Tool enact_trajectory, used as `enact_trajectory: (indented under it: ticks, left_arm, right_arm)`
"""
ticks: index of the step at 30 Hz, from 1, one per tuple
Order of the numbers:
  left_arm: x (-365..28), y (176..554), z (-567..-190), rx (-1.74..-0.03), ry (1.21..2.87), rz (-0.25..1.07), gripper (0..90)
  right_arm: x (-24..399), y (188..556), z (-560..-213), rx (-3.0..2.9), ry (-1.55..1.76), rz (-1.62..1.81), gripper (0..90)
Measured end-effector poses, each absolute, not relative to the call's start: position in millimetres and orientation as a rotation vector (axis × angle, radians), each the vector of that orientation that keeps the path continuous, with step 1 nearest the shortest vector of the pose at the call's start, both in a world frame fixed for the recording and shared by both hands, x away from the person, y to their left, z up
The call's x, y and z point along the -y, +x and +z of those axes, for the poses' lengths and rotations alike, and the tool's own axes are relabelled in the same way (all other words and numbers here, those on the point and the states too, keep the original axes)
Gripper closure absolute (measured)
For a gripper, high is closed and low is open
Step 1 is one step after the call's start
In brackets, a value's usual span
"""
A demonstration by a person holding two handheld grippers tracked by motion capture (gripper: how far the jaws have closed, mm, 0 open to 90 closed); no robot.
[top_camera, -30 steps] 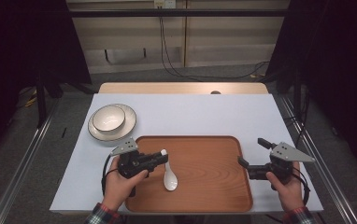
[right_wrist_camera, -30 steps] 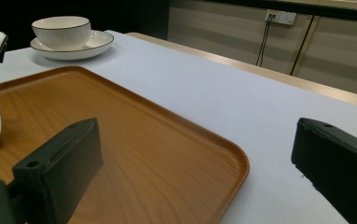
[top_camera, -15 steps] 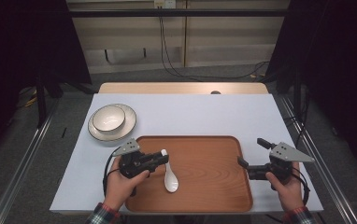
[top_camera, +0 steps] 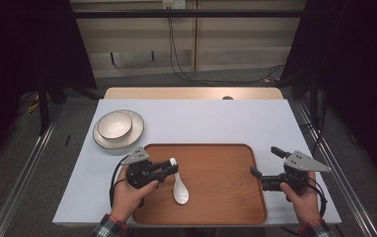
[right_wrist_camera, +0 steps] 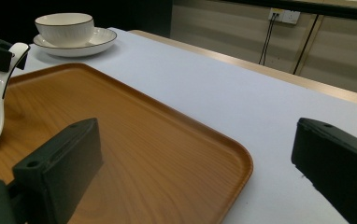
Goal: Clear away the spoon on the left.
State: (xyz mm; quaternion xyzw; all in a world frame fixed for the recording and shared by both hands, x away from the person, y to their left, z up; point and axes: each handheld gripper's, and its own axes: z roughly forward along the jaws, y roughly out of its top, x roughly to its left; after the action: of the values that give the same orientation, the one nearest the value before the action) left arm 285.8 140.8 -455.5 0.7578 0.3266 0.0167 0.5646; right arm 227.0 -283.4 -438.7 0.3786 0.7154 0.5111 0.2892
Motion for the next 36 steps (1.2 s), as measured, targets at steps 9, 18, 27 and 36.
enact_trajectory:
  ticks: [9, 18, 27, 36]
  left_arm:
    - [-141.8, 287.8, -457.7, -0.774, 1.776, 0.046, 66.0]
    - [-144.2, 287.3, -455.9, -0.779, 1.763, 0.053, 62.6]
    - [-152.7, 288.3, -450.0, -0.775, 1.723, 0.085, 54.3]
    - [-161.7, 289.3, -444.1, -0.773, 1.683, 0.110, 44.8]
  right_arm:
    - [284.0, 226.0, -438.0, -1.910, 1.007, 1.370, 1.7]
    - [282.4, 225.4, -438.0, -1.908, 1.002, 1.363, 1.7]
    - [282.7, 225.3, -437.9, -1.906, 1.007, 1.362, 1.7]
    - [282.2, 225.5, -438.2, -1.919, 1.000, 1.364, 1.7]
